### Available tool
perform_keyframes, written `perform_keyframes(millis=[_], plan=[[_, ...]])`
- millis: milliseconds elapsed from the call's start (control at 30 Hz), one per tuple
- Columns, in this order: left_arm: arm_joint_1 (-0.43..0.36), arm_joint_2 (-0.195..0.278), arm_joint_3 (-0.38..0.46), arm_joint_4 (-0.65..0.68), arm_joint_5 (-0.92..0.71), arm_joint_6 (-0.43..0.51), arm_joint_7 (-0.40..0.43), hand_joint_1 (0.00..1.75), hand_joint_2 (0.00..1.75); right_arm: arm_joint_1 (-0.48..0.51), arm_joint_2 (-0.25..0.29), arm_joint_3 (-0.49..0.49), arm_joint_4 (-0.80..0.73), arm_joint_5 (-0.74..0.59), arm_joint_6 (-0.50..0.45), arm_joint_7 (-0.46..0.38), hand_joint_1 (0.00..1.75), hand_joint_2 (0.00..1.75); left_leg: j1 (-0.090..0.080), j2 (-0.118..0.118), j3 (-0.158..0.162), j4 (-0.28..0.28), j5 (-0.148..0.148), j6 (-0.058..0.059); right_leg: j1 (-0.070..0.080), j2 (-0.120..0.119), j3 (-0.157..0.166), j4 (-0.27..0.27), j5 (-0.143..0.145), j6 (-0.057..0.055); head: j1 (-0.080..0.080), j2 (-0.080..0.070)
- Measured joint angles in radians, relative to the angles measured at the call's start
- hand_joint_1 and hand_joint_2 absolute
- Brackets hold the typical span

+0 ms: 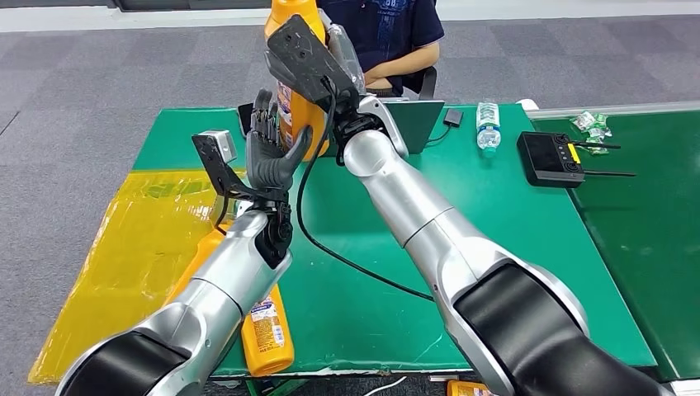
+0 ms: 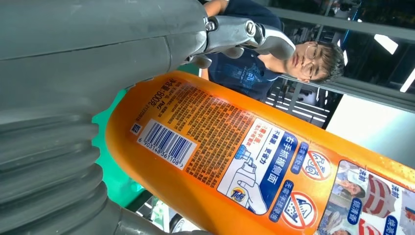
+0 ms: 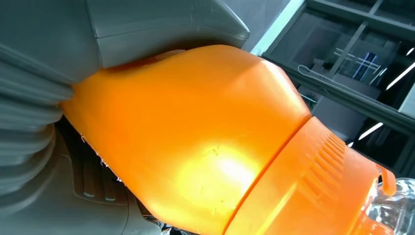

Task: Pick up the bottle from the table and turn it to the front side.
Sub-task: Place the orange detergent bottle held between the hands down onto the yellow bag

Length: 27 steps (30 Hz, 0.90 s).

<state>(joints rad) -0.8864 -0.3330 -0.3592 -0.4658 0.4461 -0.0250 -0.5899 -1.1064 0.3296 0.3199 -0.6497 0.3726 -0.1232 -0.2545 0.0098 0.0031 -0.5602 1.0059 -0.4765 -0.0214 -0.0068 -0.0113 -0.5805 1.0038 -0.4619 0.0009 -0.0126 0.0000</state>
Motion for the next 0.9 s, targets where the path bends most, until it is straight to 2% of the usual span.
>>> perform_keyframes(millis=[400, 900], plan=[[-0.031, 0.000, -0.035, 0.025, 0.060, 0.009, 0.012, 0.00, 1.75, -0.014, 0.001, 0.013, 0.000, -0.079, -0.015, 0.004, 1.75, 1.75, 0.000, 0.000, 0.000, 0.000, 0.000, 0.000, 0.000, 0.000, 0.000, 0.000, 0.000, 0.000, 0.000, 0.000], [-0.054, 0.003, -0.032, 0.060, 0.069, -0.054, 0.017, 0.00, 1.75, -0.034, 0.001, 0.065, 0.000, -0.126, -0.011, 0.010, 1.75, 1.75, 0.000, 0.000, 0.000, 0.000, 0.000, 0.000, 0.000, 0.000, 0.000, 0.001, 0.000, 0.000, 0.000, 0.000]])
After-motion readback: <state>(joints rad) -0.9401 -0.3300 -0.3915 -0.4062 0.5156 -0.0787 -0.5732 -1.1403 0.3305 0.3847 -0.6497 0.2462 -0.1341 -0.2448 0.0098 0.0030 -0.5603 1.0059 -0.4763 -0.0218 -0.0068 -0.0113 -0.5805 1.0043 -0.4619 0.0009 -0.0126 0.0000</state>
